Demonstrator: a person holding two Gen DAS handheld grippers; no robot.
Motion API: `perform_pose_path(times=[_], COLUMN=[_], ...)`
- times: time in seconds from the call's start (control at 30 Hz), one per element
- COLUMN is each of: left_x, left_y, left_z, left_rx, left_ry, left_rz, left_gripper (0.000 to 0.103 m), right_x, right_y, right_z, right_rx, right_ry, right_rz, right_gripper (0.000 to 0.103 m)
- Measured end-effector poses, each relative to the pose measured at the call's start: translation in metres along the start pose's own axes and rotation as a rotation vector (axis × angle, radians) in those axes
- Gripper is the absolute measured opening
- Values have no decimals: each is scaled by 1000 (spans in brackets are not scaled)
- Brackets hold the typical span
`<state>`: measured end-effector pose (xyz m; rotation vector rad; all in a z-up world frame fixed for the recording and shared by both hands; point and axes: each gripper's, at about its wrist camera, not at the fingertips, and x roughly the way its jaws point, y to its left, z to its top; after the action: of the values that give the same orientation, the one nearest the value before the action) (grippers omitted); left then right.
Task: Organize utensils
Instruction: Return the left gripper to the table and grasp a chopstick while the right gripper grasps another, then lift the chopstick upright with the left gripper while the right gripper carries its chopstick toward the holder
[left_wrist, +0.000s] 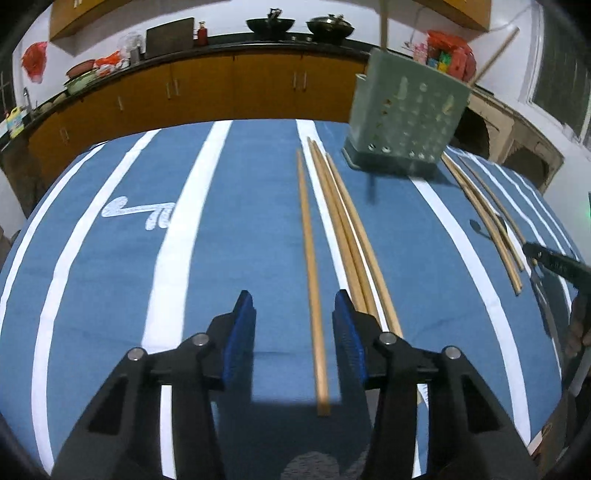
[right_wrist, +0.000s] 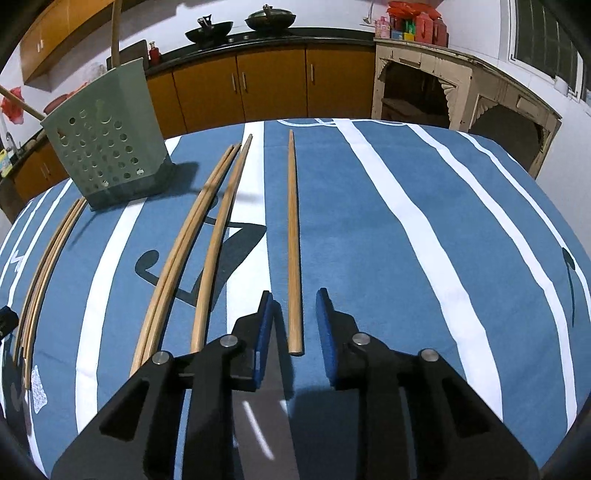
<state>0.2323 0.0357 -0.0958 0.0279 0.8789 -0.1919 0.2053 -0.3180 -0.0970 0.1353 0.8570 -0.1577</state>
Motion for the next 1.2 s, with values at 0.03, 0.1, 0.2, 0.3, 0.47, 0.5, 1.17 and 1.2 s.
perform_pose_path(times=[0.03,0.1,0.2,0.3,0.47,0.5,1.17,1.2], left_x=[2,6,7,7,10,11,30,30], left_y=[-2,-4,-7,-8,-4,-3,20,19], left_z=[0,-1,-3,-5,-3,-1,25,25], left_rx=[5,11,35,39,27,26,8,10], left_ry=[9,26,25,21,15,17,13,14], left_rz=[-3,-4,2,7,19,16,-2,0], left_gripper=[40,35,31,26,8,8,19,19], right_x=[0,0,-1,-1,-1,-1,8,8], right_y=[0,1,2,3,0,-1,-16,-15], right_z=[0,0,-1,-2,-1,-1,8,8], right_rx=[-1,-6,-14,-9,10,15,62,61], right_ry=[-1,-2,-7,-8,-7,-6,-12,-12], right_rz=[0,-1,-3,-1,19,24,16,16], right_gripper=[25,24,23,21,8,8,8,8])
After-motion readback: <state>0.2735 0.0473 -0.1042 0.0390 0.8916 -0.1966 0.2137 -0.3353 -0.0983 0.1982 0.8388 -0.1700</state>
